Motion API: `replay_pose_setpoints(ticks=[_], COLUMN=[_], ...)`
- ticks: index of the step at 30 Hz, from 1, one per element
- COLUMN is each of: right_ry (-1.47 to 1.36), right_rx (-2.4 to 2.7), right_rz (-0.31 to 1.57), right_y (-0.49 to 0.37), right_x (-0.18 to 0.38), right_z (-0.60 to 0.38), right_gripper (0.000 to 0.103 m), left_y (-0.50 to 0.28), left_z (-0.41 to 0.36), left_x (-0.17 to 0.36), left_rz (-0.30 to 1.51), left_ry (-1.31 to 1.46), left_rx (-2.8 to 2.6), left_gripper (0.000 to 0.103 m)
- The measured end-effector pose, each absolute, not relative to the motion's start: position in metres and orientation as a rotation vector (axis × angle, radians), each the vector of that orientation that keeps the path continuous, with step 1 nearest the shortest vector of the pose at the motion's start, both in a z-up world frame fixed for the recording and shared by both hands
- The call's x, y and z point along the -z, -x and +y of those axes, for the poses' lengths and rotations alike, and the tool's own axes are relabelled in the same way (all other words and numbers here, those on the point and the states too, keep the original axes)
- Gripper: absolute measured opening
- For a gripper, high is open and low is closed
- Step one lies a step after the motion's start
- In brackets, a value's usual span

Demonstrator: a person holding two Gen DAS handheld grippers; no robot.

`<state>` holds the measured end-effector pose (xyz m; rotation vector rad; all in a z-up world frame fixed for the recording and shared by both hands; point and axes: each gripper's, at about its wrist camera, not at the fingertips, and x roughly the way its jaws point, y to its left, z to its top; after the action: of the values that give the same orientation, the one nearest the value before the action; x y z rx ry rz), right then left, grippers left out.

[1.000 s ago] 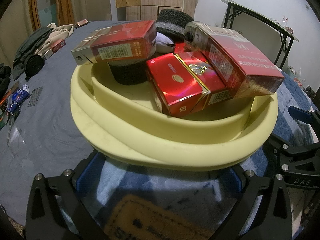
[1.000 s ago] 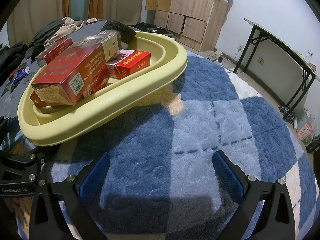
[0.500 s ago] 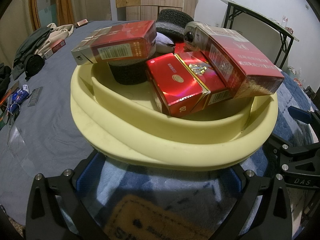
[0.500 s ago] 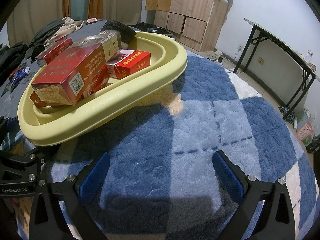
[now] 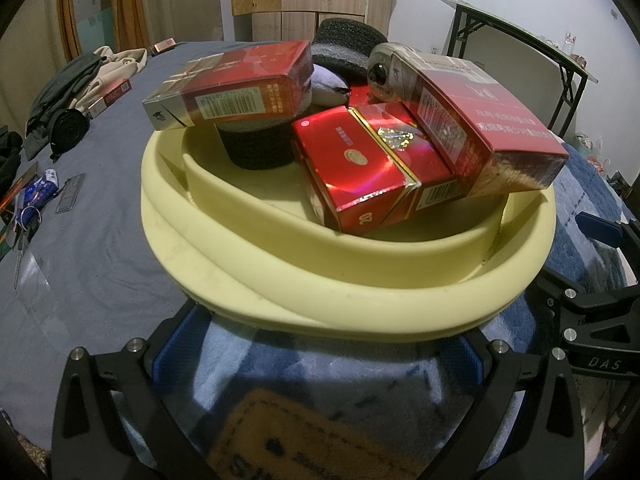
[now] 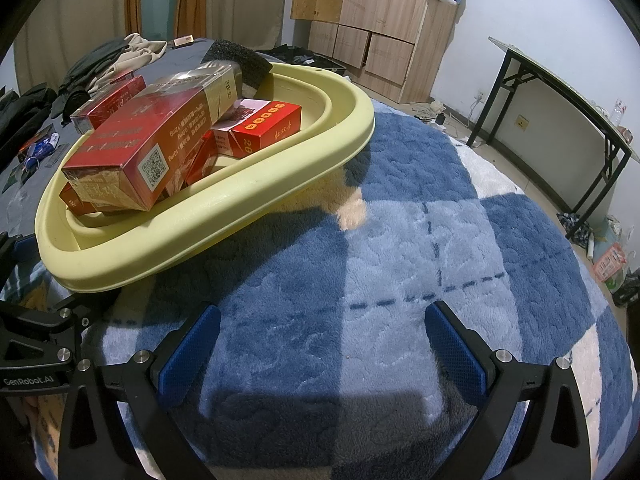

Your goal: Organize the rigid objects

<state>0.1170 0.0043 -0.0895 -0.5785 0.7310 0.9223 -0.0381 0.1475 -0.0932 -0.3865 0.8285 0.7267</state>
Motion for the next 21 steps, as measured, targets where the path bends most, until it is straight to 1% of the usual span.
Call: replay_pose_setpoints(ticks=[21], right_ry=[0.578], right_rx=[-0.922], right_rz=[0.731], right_y=[-0.1170], right_x=[0.0895], right_z=[0.0043], right_gripper=[0.103], left_y=[0.0377], left_z=[0.1469], left_x=[0.0931], left_rz=[0.828], left_ry=[0.386], left_rx=[-0.727], left_gripper=[0.103])
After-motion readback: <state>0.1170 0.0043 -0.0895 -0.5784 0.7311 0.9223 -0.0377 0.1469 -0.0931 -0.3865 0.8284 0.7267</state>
